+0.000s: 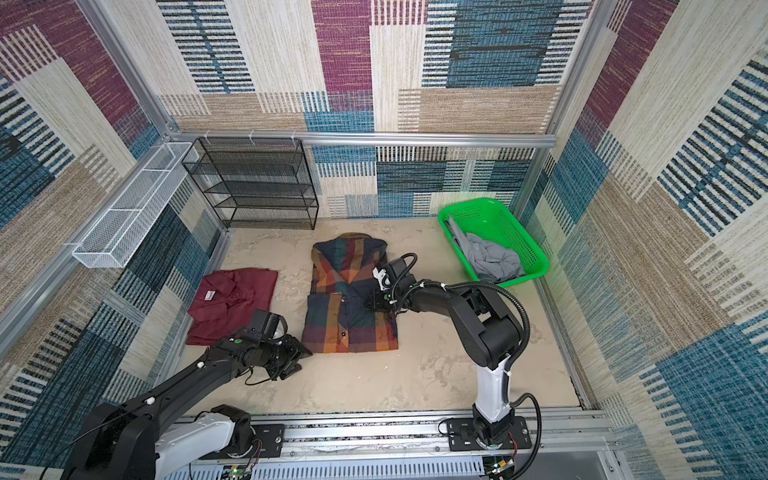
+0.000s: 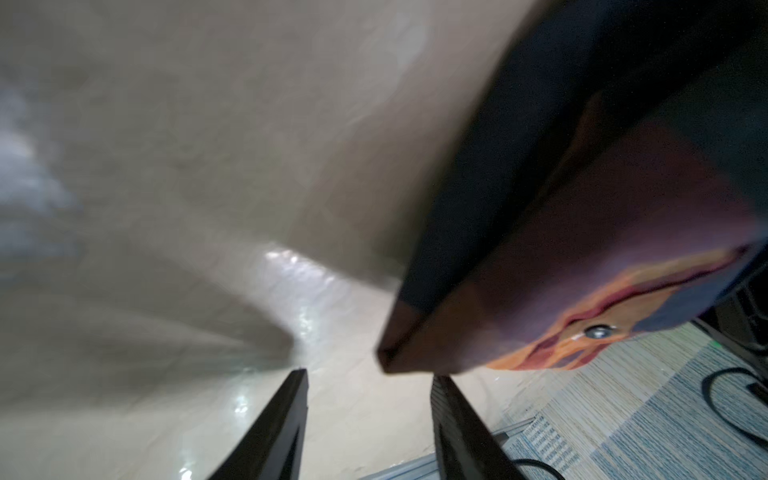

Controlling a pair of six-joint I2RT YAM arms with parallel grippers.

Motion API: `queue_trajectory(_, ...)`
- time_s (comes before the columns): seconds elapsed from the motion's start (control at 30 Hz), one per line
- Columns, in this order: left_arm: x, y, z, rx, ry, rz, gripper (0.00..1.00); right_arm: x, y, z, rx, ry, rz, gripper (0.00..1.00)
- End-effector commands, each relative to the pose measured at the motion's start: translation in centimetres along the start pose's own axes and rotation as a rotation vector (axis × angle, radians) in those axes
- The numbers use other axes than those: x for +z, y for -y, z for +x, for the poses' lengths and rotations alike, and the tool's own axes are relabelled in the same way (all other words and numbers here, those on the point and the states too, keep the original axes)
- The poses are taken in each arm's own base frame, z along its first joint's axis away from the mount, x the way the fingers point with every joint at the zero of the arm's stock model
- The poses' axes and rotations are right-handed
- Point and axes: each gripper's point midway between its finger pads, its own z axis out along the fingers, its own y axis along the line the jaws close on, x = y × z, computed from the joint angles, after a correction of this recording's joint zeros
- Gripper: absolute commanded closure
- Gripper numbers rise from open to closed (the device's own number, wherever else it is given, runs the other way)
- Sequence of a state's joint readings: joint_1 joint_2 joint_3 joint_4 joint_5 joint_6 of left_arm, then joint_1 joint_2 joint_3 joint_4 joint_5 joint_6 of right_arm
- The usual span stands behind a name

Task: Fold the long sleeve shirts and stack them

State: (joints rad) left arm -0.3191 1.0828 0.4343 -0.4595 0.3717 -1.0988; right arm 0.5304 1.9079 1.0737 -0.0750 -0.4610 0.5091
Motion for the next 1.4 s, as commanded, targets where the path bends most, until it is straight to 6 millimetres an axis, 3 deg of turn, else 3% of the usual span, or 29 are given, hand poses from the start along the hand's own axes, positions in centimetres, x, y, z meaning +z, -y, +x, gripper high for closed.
queue_trajectory(0.0, -0.1, -0.7, 0.7, -0.014, -0.01, 0.008, 0.48, -0.6, 0.1, -0.4, 0.011, 0.022, -0.02, 0.65)
queue_trajectory(0.07, -1.2, 0.0, 0.9, 0.001, -0.002, 0.039, 0.48, -2.4, -1.3, -1.2, -0.028, 0.056, -0.029, 0.59)
queue_trajectory(0.17, -3.9, 1.5, 0.0, 0.065, 0.091, 0.067, 0.48, -6.7, -2.7, -2.6, -0.066, 0.166, 0.016, 0.47)
queue_trajectory(0.27, -6.4, 3.5, -1.4, 0.162, 0.178, 0.077, 0.47, -9.3, -1.8, -2.6, -0.06, 0.215, 0.117, 0.41)
queue_trajectory(0.43, -6.7, 6.4, -2.8, 0.241, 0.158, 0.062, 0.47, -8.2, 0.0, -0.1, -0.041, 0.142, 0.142, 0.42)
queue_trajectory(0.67, -5.5, 9.7, -5.6, 0.304, 0.137, 0.042, 0.47, -5.2, 1.4, -0.2, -0.046, 0.087, 0.136, 0.44)
queue_trajectory(0.8, -4.3, 10.5, -6.7, 0.315, 0.104, 0.012, 0.48, -3.7, 1.8, 0.0, -0.042, 0.065, 0.119, 0.55)
queue_trajectory(0.93, -3.4, 10.8, -7.0, 0.315, 0.087, 0.019, 0.48, -3.6, 1.7, -0.3, -0.049, 0.068, 0.11, 0.83)
queue_trajectory(1.03, -3.0, 10.6, -7.0, 0.316, 0.08, 0.015, 0.48, -5.1, 0.4, -1.2, -0.072, 0.119, 0.089, 1.0)
queue_trajectory(1.2, -2.8, 10.9, -7.2, 0.315, 0.08, 0.024, 0.49, -7.0, 0.8, -2.0, -0.064, 0.181, 0.15, 1.0)
queue_trajectory(1.37, -2.4, 11.0, -7.3, 0.308, 0.073, 0.029, 0.49, -6.6, 4.4, -2.1, 0.039, 0.187, 0.203, 1.0)
